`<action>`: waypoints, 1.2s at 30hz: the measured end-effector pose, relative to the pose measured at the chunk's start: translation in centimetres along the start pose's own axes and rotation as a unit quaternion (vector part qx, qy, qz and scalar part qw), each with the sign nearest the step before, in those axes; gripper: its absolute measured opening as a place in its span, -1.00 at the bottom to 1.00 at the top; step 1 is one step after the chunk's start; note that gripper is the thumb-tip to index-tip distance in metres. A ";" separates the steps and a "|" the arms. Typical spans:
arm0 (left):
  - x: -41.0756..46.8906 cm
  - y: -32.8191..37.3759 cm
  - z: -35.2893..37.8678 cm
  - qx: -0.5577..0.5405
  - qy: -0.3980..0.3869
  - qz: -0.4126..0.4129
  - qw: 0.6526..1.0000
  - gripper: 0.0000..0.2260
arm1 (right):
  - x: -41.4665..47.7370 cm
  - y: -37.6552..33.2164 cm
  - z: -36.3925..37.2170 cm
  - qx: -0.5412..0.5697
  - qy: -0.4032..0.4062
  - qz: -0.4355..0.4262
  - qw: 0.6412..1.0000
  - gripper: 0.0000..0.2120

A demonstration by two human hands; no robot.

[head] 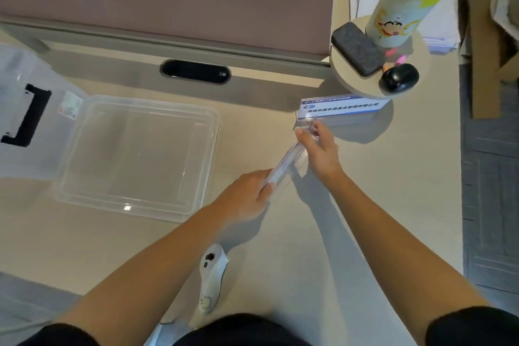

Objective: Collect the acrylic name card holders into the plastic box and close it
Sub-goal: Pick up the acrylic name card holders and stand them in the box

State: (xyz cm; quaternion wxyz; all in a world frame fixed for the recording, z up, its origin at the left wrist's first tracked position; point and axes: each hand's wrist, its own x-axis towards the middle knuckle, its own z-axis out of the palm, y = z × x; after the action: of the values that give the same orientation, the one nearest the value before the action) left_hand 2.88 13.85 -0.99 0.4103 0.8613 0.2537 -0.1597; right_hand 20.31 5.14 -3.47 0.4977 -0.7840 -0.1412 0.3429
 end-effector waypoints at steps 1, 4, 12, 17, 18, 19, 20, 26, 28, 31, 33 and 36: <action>-1.0 -0.2 -0.4 -0.008 0.007 0.001 1.000 -0.73 | -0.7 -0.6 0.6 0.001 -0.004 -0.004 1.000 -0.51; -4.6 -0.7 -2.1 -0.047 0.038 -0.007 0.998 -0.82 | -3.4 -3.5 3.1 0.034 -0.024 -0.014 0.999 -0.30; -16.8 -4.0 -7.6 -0.146 0.196 0.001 0.970 -0.87 | -9.4 -12.9 12.0 0.058 -0.120 -0.052 0.990 -0.33; -24.9 -9.8 -10.4 -0.219 0.260 0.036 0.940 -0.53 | -14.3 -18.1 20.3 0.059 -0.176 -0.076 0.980 -0.66; -26.4 -11.4 -10.8 -0.232 0.269 0.042 0.934 -0.51 | -15.6 -19.0 22.0 0.063 -0.186 -0.078 0.978 -0.70; -28.0 -13.1 -11.2 -0.244 0.272 0.046 0.930 -0.49 | -16.9 -19.8 23.8 0.060 -0.192 -0.084 0.976 -0.72; -29.6 -14.7 -11.7 -0.250 0.271 0.050 0.928 -0.46 | -18.3 -20.5 25.5 0.057 -0.195 -0.095 0.974 -0.73; -37.6 -22.8 -15.7 -0.180 0.291 0.070 0.937 -0.18 | -25.9 -25.1 35.6 0.022 -0.200 -0.148 0.968 -0.58; -39.7 -24.8 -17.4 -0.164 0.305 0.089 0.934 -0.11 | -27.5 -26.4 38.3 0.015 -0.208 -0.167 0.964 -0.60; -41.9 -27.3 -19.7 -0.151 0.326 0.119 0.926 -0.07 | -28.6 -28.0 41.5 0.004 -0.236 -0.182 0.954 -0.66; -42.5 -28.8 -21.2 -0.138 0.328 0.134 0.925 -0.06 | -28.7 -28.9 43.4 0.002 -0.254 -0.187 0.949 -0.70; -42.2 -31.1 -23.2 -0.142 0.306 0.133 0.932 -0.03 | -27.8 -30.0 46.1 -0.002 -0.276 -0.200 0.940 -0.63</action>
State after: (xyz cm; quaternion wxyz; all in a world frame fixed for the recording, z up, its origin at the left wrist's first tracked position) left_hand -47.85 35.84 14.12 0.4485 0.8270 0.2699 0.2050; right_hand -27.52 34.95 21.46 0.4960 -0.6149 -0.4276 0.4394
